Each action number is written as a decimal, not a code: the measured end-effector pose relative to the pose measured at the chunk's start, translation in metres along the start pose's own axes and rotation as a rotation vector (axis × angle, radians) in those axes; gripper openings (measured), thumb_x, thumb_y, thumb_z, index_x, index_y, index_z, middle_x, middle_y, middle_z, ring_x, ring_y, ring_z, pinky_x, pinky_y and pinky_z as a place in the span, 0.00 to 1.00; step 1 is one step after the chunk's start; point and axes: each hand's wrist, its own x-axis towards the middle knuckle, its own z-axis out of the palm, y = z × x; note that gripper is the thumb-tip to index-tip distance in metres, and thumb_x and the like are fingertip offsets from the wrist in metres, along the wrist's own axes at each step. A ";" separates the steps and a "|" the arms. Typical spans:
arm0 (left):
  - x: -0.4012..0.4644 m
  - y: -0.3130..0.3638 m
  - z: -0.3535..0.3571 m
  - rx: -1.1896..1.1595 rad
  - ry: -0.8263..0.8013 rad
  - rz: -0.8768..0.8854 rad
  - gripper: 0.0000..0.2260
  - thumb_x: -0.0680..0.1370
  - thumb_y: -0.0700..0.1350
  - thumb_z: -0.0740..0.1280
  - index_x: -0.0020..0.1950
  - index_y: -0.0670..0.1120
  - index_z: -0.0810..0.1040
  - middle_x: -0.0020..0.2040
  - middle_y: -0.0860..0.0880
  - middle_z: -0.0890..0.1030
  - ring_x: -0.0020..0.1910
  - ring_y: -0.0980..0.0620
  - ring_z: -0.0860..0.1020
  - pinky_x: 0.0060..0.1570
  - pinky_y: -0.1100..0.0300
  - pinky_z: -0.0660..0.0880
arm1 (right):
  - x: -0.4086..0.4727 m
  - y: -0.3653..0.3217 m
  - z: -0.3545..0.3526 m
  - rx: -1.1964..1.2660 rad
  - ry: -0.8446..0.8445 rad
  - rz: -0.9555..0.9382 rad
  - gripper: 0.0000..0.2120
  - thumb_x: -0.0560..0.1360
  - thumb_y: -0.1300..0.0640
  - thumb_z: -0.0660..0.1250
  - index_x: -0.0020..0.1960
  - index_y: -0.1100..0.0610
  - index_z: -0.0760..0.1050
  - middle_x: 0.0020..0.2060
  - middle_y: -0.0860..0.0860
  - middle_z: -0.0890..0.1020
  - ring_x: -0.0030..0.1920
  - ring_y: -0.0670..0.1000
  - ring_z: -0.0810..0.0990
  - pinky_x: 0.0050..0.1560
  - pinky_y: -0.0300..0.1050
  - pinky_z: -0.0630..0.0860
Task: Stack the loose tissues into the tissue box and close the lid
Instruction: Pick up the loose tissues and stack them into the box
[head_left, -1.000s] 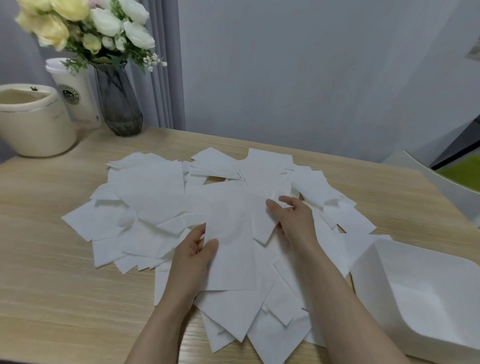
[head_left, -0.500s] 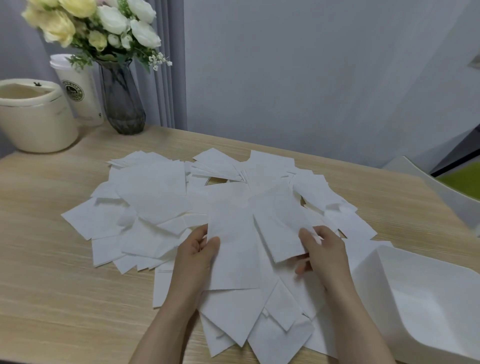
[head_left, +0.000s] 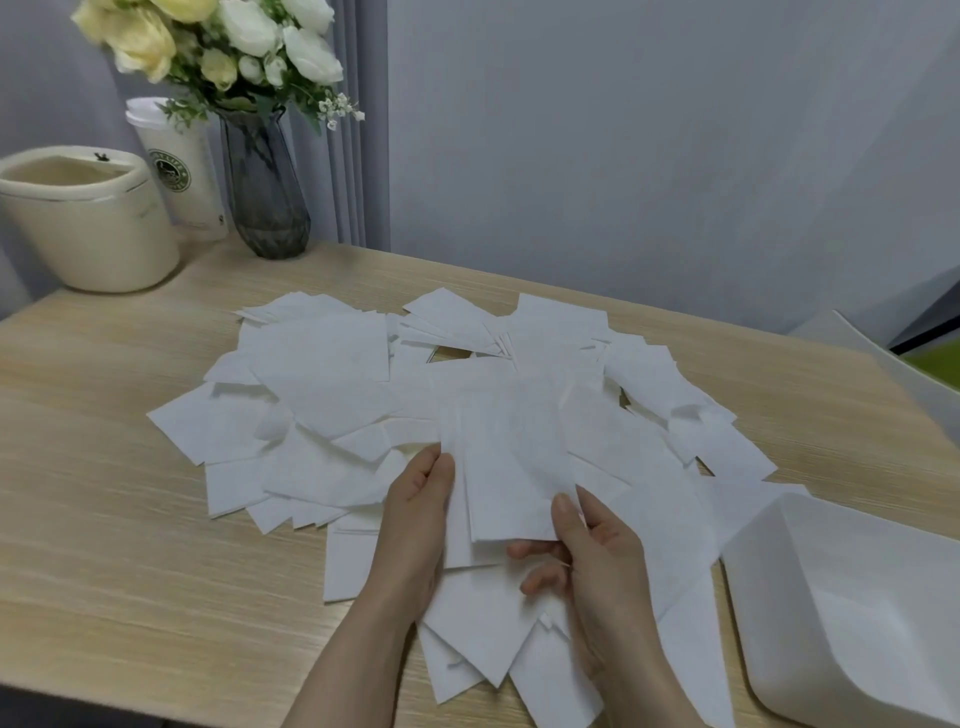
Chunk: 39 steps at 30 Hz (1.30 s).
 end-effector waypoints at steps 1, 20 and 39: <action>0.000 0.000 0.000 0.003 0.001 0.002 0.10 0.83 0.42 0.60 0.52 0.46 0.81 0.49 0.48 0.86 0.51 0.49 0.82 0.54 0.53 0.77 | 0.001 0.003 0.001 -0.020 -0.014 0.012 0.09 0.81 0.59 0.59 0.55 0.57 0.78 0.32 0.63 0.83 0.21 0.53 0.76 0.21 0.39 0.72; -0.004 0.003 -0.001 -0.015 -0.031 0.027 0.15 0.83 0.52 0.58 0.48 0.48 0.82 0.47 0.48 0.85 0.49 0.47 0.83 0.50 0.51 0.77 | 0.000 0.006 0.003 -0.230 -0.136 0.037 0.10 0.82 0.59 0.58 0.57 0.54 0.77 0.30 0.63 0.82 0.18 0.53 0.74 0.22 0.38 0.71; 0.004 0.004 -0.003 -0.019 0.063 0.118 0.11 0.82 0.37 0.60 0.55 0.48 0.80 0.50 0.50 0.86 0.49 0.51 0.83 0.50 0.56 0.78 | 0.003 -0.008 -0.051 -0.623 0.097 -0.071 0.10 0.76 0.57 0.67 0.56 0.45 0.77 0.37 0.38 0.79 0.31 0.46 0.75 0.40 0.42 0.73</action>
